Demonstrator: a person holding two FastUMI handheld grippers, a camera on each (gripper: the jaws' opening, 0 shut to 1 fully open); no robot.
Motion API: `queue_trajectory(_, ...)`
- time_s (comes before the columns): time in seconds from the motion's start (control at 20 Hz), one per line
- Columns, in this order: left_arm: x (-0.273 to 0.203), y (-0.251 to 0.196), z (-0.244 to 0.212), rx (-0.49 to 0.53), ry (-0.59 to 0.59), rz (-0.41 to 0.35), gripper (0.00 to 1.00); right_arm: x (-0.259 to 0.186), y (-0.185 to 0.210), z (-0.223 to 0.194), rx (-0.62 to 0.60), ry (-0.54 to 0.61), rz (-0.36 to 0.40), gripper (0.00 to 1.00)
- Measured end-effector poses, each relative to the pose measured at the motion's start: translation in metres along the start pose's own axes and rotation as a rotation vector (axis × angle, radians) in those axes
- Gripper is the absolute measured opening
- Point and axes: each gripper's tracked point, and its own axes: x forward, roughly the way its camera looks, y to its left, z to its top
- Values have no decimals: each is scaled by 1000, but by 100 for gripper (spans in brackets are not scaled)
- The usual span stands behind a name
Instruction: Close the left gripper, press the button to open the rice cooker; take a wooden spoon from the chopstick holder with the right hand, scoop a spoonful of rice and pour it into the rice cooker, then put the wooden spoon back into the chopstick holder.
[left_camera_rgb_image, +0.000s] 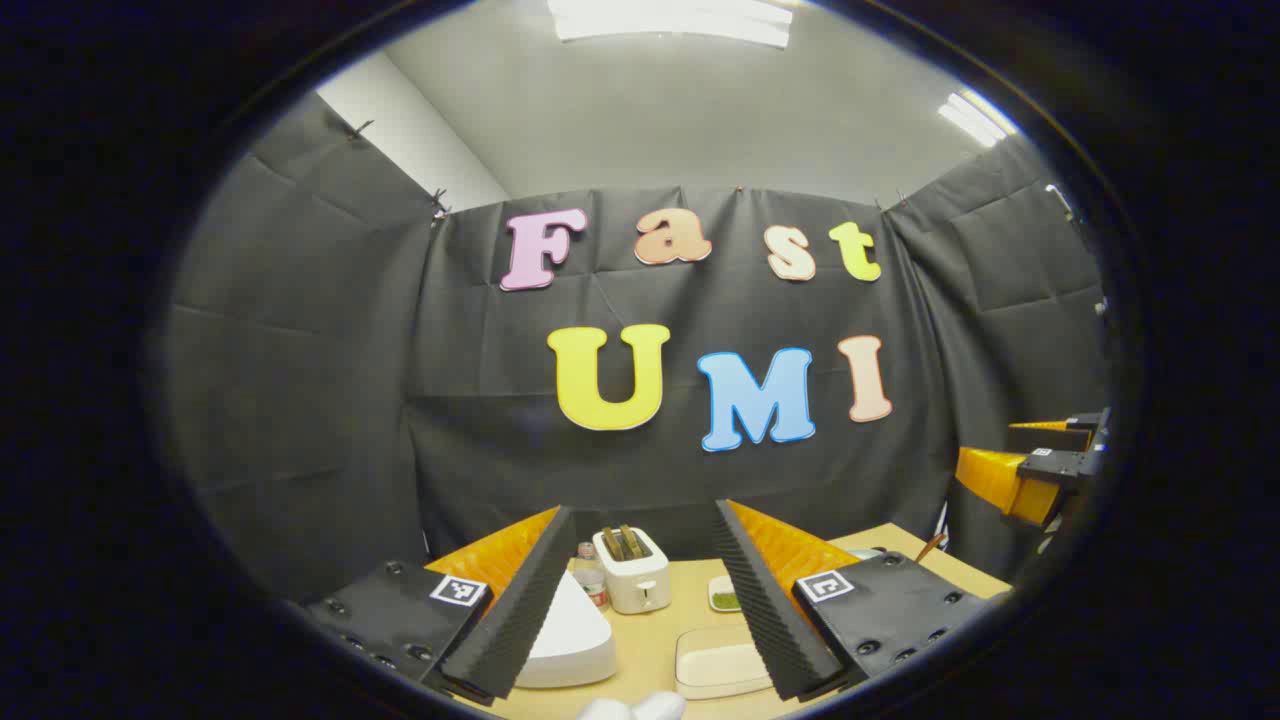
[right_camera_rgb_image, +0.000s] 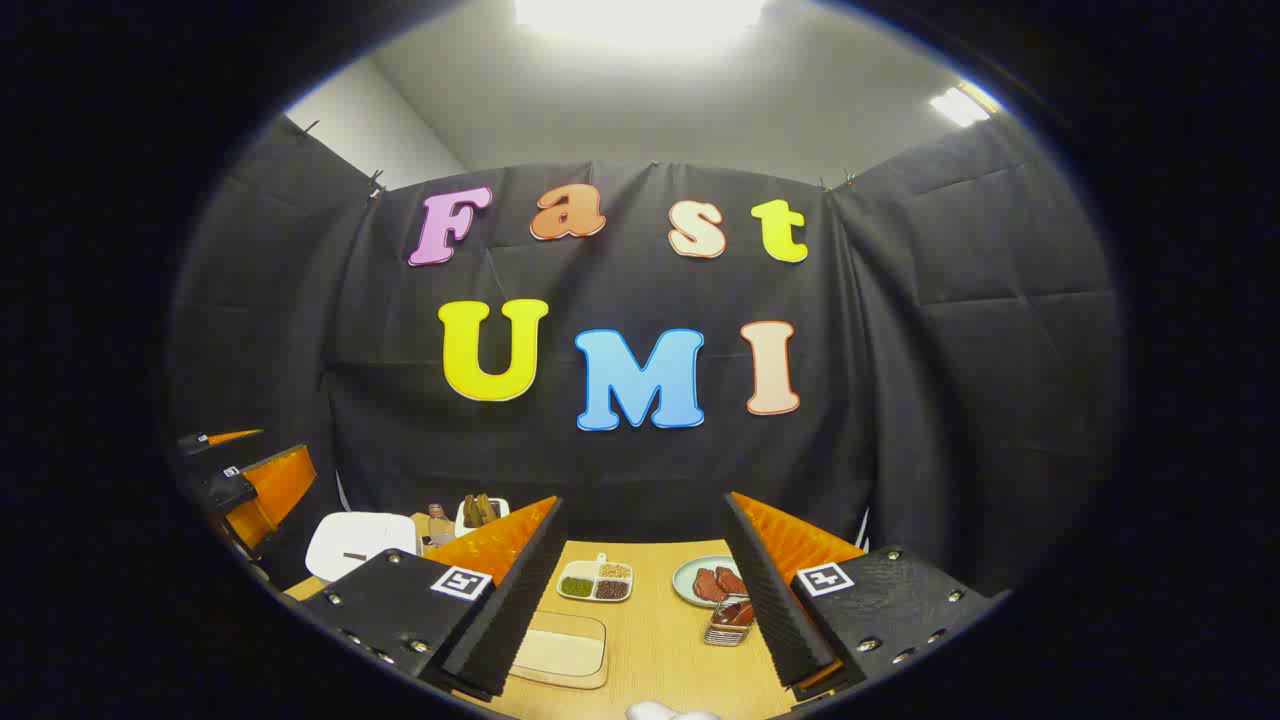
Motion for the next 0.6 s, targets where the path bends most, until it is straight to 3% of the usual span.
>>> queue_trajectory(0.6,12,3,-1,-15,8,2,97,1,0,3,-12,1,-2,95)
